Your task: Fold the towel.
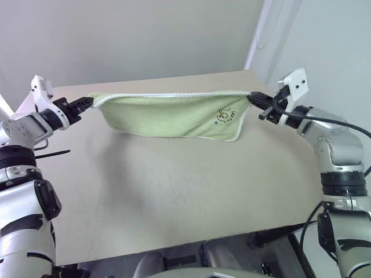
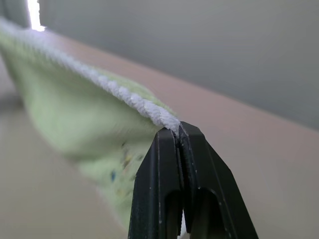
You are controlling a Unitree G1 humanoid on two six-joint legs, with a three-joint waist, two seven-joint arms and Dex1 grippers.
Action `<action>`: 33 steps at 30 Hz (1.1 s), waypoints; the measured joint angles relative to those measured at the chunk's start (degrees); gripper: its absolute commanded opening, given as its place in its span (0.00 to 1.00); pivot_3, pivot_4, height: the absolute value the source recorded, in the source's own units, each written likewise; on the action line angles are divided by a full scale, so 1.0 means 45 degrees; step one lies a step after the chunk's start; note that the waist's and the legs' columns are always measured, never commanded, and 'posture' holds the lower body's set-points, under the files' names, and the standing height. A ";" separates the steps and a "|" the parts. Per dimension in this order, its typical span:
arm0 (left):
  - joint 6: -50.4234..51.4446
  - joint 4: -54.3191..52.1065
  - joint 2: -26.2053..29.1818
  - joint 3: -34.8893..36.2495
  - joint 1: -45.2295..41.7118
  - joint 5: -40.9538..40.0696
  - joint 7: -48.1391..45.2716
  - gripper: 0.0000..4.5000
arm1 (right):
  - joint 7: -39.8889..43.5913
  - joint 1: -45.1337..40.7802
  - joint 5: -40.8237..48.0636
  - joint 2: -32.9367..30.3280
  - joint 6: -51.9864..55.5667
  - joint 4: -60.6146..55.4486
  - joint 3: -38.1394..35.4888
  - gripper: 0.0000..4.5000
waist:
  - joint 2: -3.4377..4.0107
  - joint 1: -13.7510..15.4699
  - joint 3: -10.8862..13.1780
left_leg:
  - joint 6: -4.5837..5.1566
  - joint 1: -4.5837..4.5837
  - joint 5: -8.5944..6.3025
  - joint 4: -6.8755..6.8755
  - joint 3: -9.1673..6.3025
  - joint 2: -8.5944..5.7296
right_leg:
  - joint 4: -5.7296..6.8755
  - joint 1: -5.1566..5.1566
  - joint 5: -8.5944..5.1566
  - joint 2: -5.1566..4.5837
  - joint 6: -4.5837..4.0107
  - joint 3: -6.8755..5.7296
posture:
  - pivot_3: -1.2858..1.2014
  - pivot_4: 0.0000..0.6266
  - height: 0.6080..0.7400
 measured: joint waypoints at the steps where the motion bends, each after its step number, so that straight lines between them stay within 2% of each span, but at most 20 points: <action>1: 0.0382 -0.0706 0.0204 -0.0043 0.0783 -0.0091 -0.0326 0.00 | 0.0350 0.0782 0.0221 -0.0220 0.0274 -0.0557 0.0000 0.01 | 0.0004 -0.0001 0.0002 | 0.0004 -0.0002 -0.0003 0.0002 0.0003 -0.0001 | 0.0009 -0.0003 -0.0007 -0.0004 0.0005 0.0002 | 0.52 0.00 1.00; 3: 0.1307 -0.2050 0.0367 -0.0029 0.2294 -0.0432 -0.0720 0.00 | 0.0836 0.2050 0.0670 -0.0590 0.0857 -0.1616 -0.0007 0.01 | 0.0008 0.0008 0.0007 | 0.0005 -0.0014 -0.0003 0.0019 0.0004 -0.0001 | 0.0028 -0.0017 -0.0007 -0.0007 0.0005 0.0004 | 0.52 0.00 1.00; 6: 0.2424 -0.3669 0.0531 0.0152 0.3750 -0.1008 -0.0889 0.00 | 0.1296 0.2908 0.1513 -0.1066 0.1593 -0.3132 -0.0295 0.01 | -0.0005 0.0021 0.0015 | -0.0001 -0.0005 0.0001 0.0065 0.0004 -0.0001 | 0.0059 -0.0011 -0.0042 -0.0002 0.0047 0.0002 | 0.52 0.00 1.00; 12: 0.3936 -0.6684 0.1868 0.2090 0.7068 -0.2092 -0.1167 0.00 | 0.1752 0.5244 0.3363 -0.1969 0.3142 -0.5736 -0.1582 0.01 | -0.0024 -0.0003 0.0023 | -0.0006 0.0083 0.0004 0.0075 0.0010 0.0009 | 0.0099 0.0036 -0.0077 0.0010 -0.0017 0.0003 | 0.52 0.00 1.00; 16: 0.4229 -0.7392 0.1894 0.2563 0.8758 -0.2332 -0.1288 0.00 | 0.2052 0.6565 0.4145 -0.2385 0.3625 -0.7107 -0.1717 0.01 | -0.0034 0.0020 0.0033 | -0.0013 0.0087 0.0007 0.0082 0.0010 0.0010 | 0.0098 0.0039 -0.0078 0.0008 -0.0019 -0.0004 | 0.52 0.00 1.00; 20: 0.4295 -0.7557 0.2080 0.2880 0.9901 -0.2346 -0.1390 0.00 | 0.2381 0.7770 0.4121 -0.2922 0.3552 -0.7507 -0.1785 0.01 | -0.0078 0.0015 0.0036 | -0.0015 0.0063 0.0007 0.0079 0.0020 0.0010 | 0.0081 0.0022 -0.0078 -0.0002 -0.0020 -0.0004 | 0.52 0.00 1.00; 27: 0.3788 -0.6987 0.2467 0.2989 1.0561 -0.2304 -0.1930 0.00 | 0.2817 0.8680 0.3818 -0.3194 0.3037 -0.7672 -0.1704 0.01 | -0.0079 0.0014 0.0041 | -0.0016 0.0053 0.0006 0.0064 0.0029 0.0010 | 0.0075 -0.0001 -0.0078 -0.0005 -0.0021 -0.0003 | 0.52 0.00 1.00; 33: 0.3653 -0.6555 0.2085 0.2442 0.9210 -0.2305 -0.1472 0.00 | 0.2648 0.7713 0.3172 -0.3055 0.2556 -0.6691 -0.0788 0.01 | -0.0091 0.0010 0.0043 | -0.0018 0.0059 0.0006 0.0080 0.0040 0.0011 | 0.0063 0.0015 -0.0078 -0.0014 -0.0020 -0.0009 | 0.52 0.00 1.00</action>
